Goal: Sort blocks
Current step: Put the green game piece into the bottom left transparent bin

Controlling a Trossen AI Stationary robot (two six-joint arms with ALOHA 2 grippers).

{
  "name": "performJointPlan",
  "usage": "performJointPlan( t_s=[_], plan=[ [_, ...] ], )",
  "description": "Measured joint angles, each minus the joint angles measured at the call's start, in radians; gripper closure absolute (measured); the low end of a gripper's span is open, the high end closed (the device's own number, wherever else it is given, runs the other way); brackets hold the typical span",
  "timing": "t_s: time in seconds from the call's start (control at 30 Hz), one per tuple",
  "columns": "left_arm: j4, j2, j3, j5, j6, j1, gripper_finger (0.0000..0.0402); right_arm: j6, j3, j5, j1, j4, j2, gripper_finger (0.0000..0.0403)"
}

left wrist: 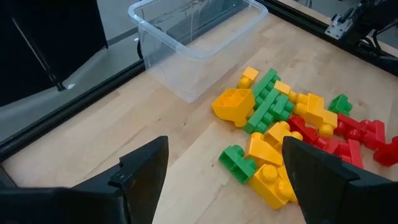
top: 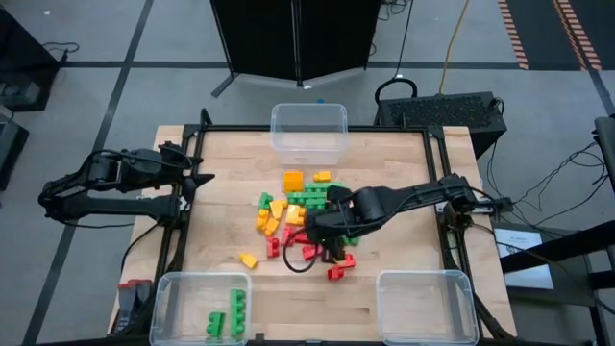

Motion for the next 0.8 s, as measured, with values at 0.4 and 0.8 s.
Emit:
performJointPlan(
  t_s=[0.4,0.8],
  plan=[
    [0.000,0.000,0.000,-0.002,0.005,0.000,0.0114,0.054,-0.404,-0.092,0.009,0.078,-0.092,0.0206],
    [0.000,0.000,0.000,-0.003,0.001,0.000,0.0114,0.069,-0.955,-0.116,0.003,0.648,-0.279,0.0206]
  ],
)
